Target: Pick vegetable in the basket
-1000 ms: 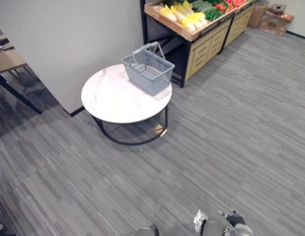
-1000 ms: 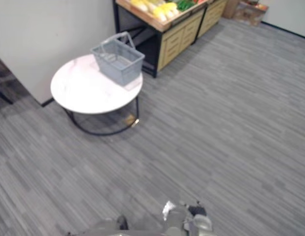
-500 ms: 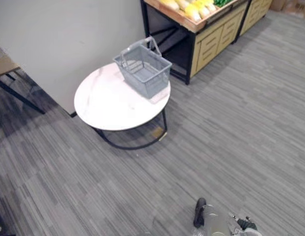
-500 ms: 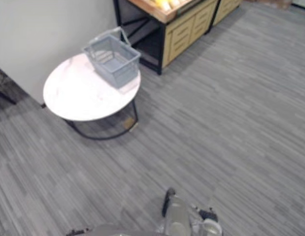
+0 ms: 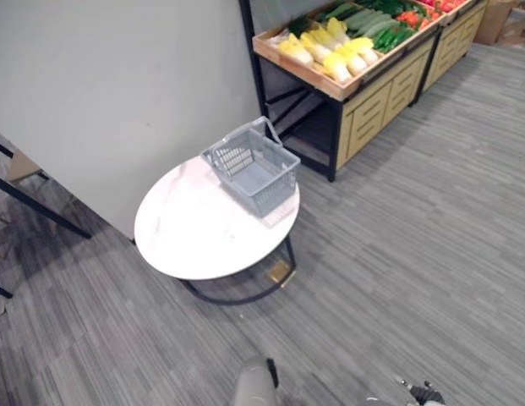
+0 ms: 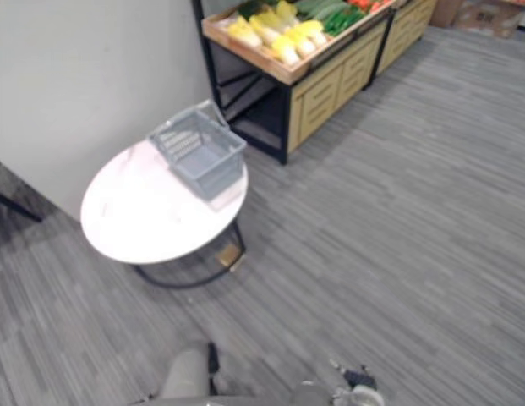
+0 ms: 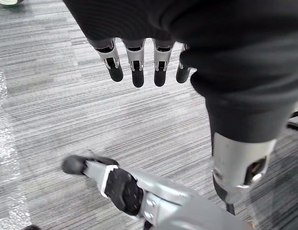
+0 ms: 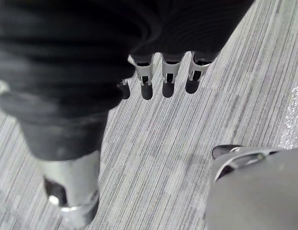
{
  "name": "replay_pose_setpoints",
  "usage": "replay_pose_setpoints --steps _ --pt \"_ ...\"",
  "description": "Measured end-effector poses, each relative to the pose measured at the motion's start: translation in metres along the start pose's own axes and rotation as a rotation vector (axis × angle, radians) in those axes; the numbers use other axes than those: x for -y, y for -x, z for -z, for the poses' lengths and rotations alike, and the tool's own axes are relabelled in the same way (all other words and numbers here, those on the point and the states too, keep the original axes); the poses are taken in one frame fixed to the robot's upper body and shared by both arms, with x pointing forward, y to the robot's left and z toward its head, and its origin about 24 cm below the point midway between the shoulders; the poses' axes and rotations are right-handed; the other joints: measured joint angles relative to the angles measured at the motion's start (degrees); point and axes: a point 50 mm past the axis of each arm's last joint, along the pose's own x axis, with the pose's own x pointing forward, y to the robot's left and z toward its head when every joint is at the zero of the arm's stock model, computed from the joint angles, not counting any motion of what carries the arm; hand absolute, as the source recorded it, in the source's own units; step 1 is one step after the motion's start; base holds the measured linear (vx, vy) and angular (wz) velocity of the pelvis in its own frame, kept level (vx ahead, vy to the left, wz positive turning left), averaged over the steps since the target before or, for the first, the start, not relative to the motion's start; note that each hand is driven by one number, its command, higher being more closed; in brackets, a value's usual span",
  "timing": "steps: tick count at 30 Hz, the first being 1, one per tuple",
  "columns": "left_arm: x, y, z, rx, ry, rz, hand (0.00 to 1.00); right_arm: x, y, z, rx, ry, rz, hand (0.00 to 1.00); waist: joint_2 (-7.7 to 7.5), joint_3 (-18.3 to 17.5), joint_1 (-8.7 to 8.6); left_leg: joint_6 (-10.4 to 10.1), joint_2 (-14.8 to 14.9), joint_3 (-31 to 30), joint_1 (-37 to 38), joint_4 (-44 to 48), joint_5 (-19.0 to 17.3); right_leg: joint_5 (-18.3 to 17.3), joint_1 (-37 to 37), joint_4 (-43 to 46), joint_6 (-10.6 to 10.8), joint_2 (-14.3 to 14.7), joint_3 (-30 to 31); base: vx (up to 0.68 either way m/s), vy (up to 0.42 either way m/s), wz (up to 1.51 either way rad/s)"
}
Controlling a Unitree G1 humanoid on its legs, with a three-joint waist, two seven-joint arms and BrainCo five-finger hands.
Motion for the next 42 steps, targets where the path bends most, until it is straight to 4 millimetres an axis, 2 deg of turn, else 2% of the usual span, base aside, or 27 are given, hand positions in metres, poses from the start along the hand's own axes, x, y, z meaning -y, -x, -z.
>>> replay_pose_setpoints --steps 2,3,4,5,6,7,9,11,14,15,16,18,19,21,23,25,26,27,29,30,31,33,34,37,39,41,42 --pt "-0.003 -0.001 -0.008 0.028 0.014 -0.014 0.00 -0.009 0.002 0.000 0.004 0.004 -0.025 0.00 -1.82 0.14 -0.04 -0.58 -1.00 3.18 1.72 -0.77 0.53 -0.41 0.67 -1.86 0.25 -1.36 1.06 0.23 0.178 0.13" --pt "-0.005 -0.001 -0.014 0.058 0.024 -0.029 0.00 -0.015 0.003 0.000 0.005 0.006 -0.040 0.00 -2.91 1.00 0.46 -1.74 -0.36 5.16 -0.29 2.97 2.05 1.80 3.00 -4.76 0.46 -2.68 1.16 0.21 0.184 0.25" --pt "-0.007 -0.001 -0.015 0.060 0.026 -0.035 0.00 -0.017 0.004 -0.001 0.005 0.000 -0.043 0.00 -2.90 1.25 0.69 -0.68 -0.18 5.24 -1.13 3.09 -2.39 2.26 3.60 -5.29 1.29 -3.02 0.64 0.20 0.203 0.21" --pt "-0.006 -0.001 -0.012 0.050 0.032 -0.038 0.00 -0.014 0.004 -0.001 0.008 0.000 -0.032 0.00 -2.54 0.99 0.81 -1.48 -1.11 4.86 0.03 -7.05 -7.02 2.25 3.91 -5.30 1.27 -3.34 0.33 0.25 0.267 0.14" --pt "0.000 0.001 -0.002 0.020 0.023 -0.027 0.00 -0.006 0.002 0.001 0.003 -0.001 -0.008 0.00 0.05 -0.02 0.75 -0.33 -1.72 2.66 3.67 -25.20 -4.32 2.17 4.36 -5.52 1.42 -2.35 -0.22 0.28 0.288 0.26" --pt "-0.001 0.000 -0.005 0.024 -0.001 -0.028 0.00 -0.013 0.003 -0.001 0.004 0.007 -0.030 0.00 -1.20 0.44 0.52 0.37 -4.82 3.21 6.00 -28.09 -3.81 2.63 5.22 -5.79 1.83 -4.01 -0.49 0.28 0.268 0.21" --pt "-0.004 -0.001 -0.007 0.035 -0.046 -0.034 0.00 -0.029 0.006 -0.004 0.020 0.027 -0.082 0.00 -1.74 0.31 0.83 0.51 -5.83 2.28 6.35 -28.83 -3.79 6.56 6.25 -8.04 1.18 -3.60 0.48 0.21 0.154 0.27" --pt "-0.007 -0.002 -0.005 0.022 -0.058 -0.039 0.00 -0.033 0.005 -0.008 0.030 0.033 -0.093 0.00 -2.28 0.24 0.94 0.50 -5.50 2.04 6.17 -27.83 -3.81 8.81 6.59 -8.69 2.09 -3.22 2.60 0.18 0.123 0.04" --pt "-0.015 -0.003 -0.002 0.008 -0.072 -0.062 0.00 -0.034 0.004 -0.011 0.037 0.071 -0.100 0.00 -3.37 -0.30 0.93 0.22 -7.17 0.39 10.18 -33.82 -6.03 10.17 0.28 3.76 2.39 -4.14 6.92 0.13 0.114 -0.28" --pt "-0.021 -0.004 0.001 0.003 -0.111 -0.074 0.00 -0.032 0.004 -0.009 0.028 0.084 -0.095 0.00 -5.27 -0.67 0.94 0.22 -8.75 0.55 12.95 -37.57 -6.13 11.18 -5.87 15.73 4.05 -6.35 9.77 0.13 0.108 -0.30" --pt "-0.029 -0.005 0.003 -0.001 -0.153 -0.089 0.00 -0.036 0.005 -0.008 0.033 0.091 -0.109 0.00 -7.22 -0.50 0.78 0.20 -10.24 0.85 15.84 -39.53 -6.12 16.35 -11.26 26.20 8.29 -7.95 13.34 0.17 0.112 -0.24" --pt "-0.036 -0.005 0.009 -0.017 -0.184 -0.102 0.00 -0.035 0.005 -0.009 0.045 0.098 -0.106 0.00 -7.88 -0.35 -0.62 0.64 -10.49 0.23 19.27 -40.63 -6.36 25.66 -15.28 35.51 8.43 -7.90 15.82 0.19 0.028 0.02" --pt "-0.037 -0.005 0.007 -0.011 -0.200 -0.103 0.00 -0.034 0.005 -0.009 0.045 0.098 -0.103 0.00 -8.19 -0.23 -0.63 0.95 -10.08 -0.32 20.79 -40.68 -6.93 22.48 -18.36 41.83 6.88 -8.07 15.20 0.20 -0.031 0.15" --pt "-0.036 -0.005 0.006 -0.006 -0.202 -0.102 0.00 -0.030 0.003 -0.012 0.055 0.103 -0.086 0.00 -7.88 -0.17 -0.81 1.08 -9.61 -1.69 22.77 -41.58 -6.91 14.59 -22.14 44.49 2.86 -9.34 10.76 0.20 -0.064 0.34" --pt "-0.034 -0.005 0.003 0.000 -0.195 -0.101 0.00 -0.025 0.002 -0.011 0.049 0.103 -0.069 0.00 -7.48 -0.10 -0.83 0.66 -8.95 -3.37 23.97 -41.68 -7.40 12.06 -22.98 36.43 0.17 -10.23 7.59 0.21 -0.140 0.60" --pt "-0.030 -0.005 0.002 0.003 -0.189 -0.109 0.00 -0.021 0.002 -0.008 0.039 0.097 -0.056 0.00 -6.84 -0.21 -0.61 -0.52 -7.69 -5.13 24.93 -41.95 -8.20 12.28 -21.78 20.37 0.44 -9.07 6.58 0.23 -0.209 0.54" --pt "-0.029 -0.004 0.003 -0.003 -0.178 -0.115 0.00 -0.019 0.002 -0.006 0.028 0.075 -0.047 0.00 -6.28 -0.42 -0.59 -2.05 -6.46 -6.43 25.34 -42.31 -8.89 13.19 -20.29 5.94 1.16 -7.69 8.08 0.23 -0.279 0.43" --pt "-0.029 -0.004 0.004 -0.007 -0.168 -0.119 0.00 -0.019 0.002 -0.004 0.019 0.063 -0.041 0.00 -6.25 -0.47 -0.62 -3.11 -5.83 -7.43 25.60 -42.35 -9.53 13.78 -19.85 0.11 2.03 -7.16 10.12 0.25 -0.324 0.45" --pt "-0.032 -0.004 0.007 -0.018 -0.144 -0.137 0.00 -0.015 0.003 0.005 -0.008 0.057 -0.031 0.00 -6.64 -1.48 -0.61 -5.99 -4.80 -9.55 25.86 -42.39 -10.84 15.07 -19.92 -3.88 3.60 -6.81 13.13 0.31 -0.447 0.62" --pt "-0.028 -0.003 0.013 -0.038 -0.122 -0.141 0.00 -0.007 0.004 0.015 -0.040 0.060 -0.009 0.00 -4.91 -2.35 -0.75 -7.74 -2.61 -12.05 26.17 -42.86 -11.35 17.50 -20.19 -0.10 4.79 -5.09 11.25 0.33 -0.495 0.79" --pt "-0.027 -0.002 0.016 -0.047 -0.111 -0.142 0.00 0.002 0.003 0.019 -0.051 0.070 0.013 0.00 -3.95 -3.44 -0.68 -7.69 -1.22 -12.99 25.98 -43.92 -10.68 15.50 -21.03 1.27 3.41 -4.17 9.44 0.36 -0.476 0.68" --pt "-0.019 0.001 0.022 -0.063 -0.074 -0.135 0.00 0.013 0.001 0.019 -0.060 0.082 0.050 0.00 -1.35 -5.27 -0.41 -9.95 1.59 -13.77 25.86 -48.22 -2.42 11.24 -23.43 6.90 0.89 -2.67 6.20 0.39 -0.522 0.56" --pt "-0.018 0.001 0.022 -0.064 -0.067 -0.134 0.00 0.012 0.000 0.015 -0.051 0.082 0.049 0.00 -1.15 -5.39 -0.50 -10.01 2.24 -13.89 25.67 -48.97 0.20 10.29 -23.40 7.76 -0.19 -2.16 4.98 0.27 -0.423 0.51" --pt "-0.013 0.001 0.016 -0.041 -0.064 -0.122 0.00 0.009 0.000 0.015 -0.053 0.082 0.047 0.00 -1.21 -5.14 -0.84 -8.02 3.67 -14.47 19.58 -40.92 5.69 8.85 -18.39 5.89 -2.55 -1.87 -1.44 0.18 -0.295 0.81" --pt "-0.011 0.000 0.006 -0.005 -0.105 -0.115 0.00 0.013 0.001 0.023 -0.089 0.069 0.061 0.00 -2.34 -4.41 -0.68 -7.70 4.01 -11.29 16.85 -35.57 10.94 8.52 -13.48 3.29 -3.10 -2.26 -5.29 0.09 -0.297 1.03" --pt "-0.009 0.000 0.004 0.008 -0.105 -0.117 0.00 0.013 0.001 0.024 -0.091 0.069 0.063 0.00 -2.37 -4.35 -0.56 -6.79 4.09 -8.40 15.71 -33.40 12.89 8.49 -11.47 1.41 -3.15 -2.33 -6.68 0.01 -0.217 0.52" --pt "-0.010 0.000 0.003 0.012 -0.097 -0.129 0.00 0.014 0.000 0.021 -0.083 0.070 0.068 0.00 -2.33 -4.31 -0.55 -7.38 3.29 -6.96 14.84 -31.95 11.44 8.47 -10.72 0.37 -3.21 -2.83 -6.70 -0.02 -0.089 0.16"
